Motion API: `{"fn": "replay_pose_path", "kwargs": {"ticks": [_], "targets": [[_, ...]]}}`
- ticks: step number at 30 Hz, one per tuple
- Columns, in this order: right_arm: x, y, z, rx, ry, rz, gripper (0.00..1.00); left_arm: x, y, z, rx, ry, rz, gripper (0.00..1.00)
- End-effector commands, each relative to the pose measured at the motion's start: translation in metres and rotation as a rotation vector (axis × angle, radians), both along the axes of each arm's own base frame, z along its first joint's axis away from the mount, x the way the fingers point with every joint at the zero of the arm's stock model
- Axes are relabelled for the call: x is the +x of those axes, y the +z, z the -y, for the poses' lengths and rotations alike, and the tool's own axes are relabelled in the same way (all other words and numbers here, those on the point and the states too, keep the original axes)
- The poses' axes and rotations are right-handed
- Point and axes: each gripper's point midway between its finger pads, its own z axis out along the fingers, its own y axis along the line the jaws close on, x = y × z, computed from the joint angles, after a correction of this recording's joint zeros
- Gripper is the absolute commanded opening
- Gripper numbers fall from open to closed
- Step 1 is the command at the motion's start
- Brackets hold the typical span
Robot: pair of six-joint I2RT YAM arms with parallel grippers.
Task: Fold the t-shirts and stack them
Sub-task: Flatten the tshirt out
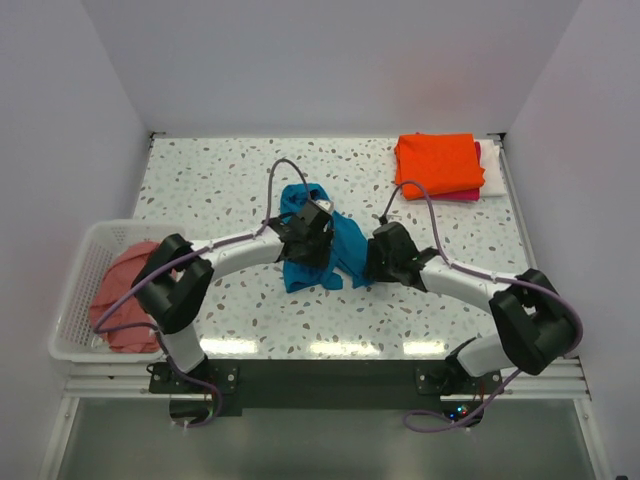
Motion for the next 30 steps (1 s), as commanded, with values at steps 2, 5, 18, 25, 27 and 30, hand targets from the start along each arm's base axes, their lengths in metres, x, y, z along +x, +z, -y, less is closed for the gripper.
{"fn": "replay_pose_path", "kwargs": {"ticks": [2,5,18,25,27,30], "targets": [[0.028,0.014,-0.005,0.001,-0.055,0.084,0.40,0.014,-0.008,-0.012,0.138,0.037,0.041,0.53],[0.032,0.015,-0.006,-0.016,-0.053,0.082,0.16,0.016,-0.011,-0.021,0.177,0.077,0.050,0.39],[0.098,0.098,0.063,-0.078,-0.217,0.216,0.00,0.021,0.056,-0.081,0.186,0.292,0.181,0.00],[0.148,0.126,0.094,-0.135,-0.299,0.225,0.00,0.025,0.076,-0.147,0.011,0.487,0.184,0.00],[0.166,0.127,0.098,-0.132,-0.317,0.222,0.00,0.029,0.073,-0.165,-0.020,0.546,0.156,0.00],[0.185,0.121,0.107,-0.140,-0.345,0.205,0.00,0.039,0.065,-0.180,-0.077,0.590,0.125,0.00]]}}
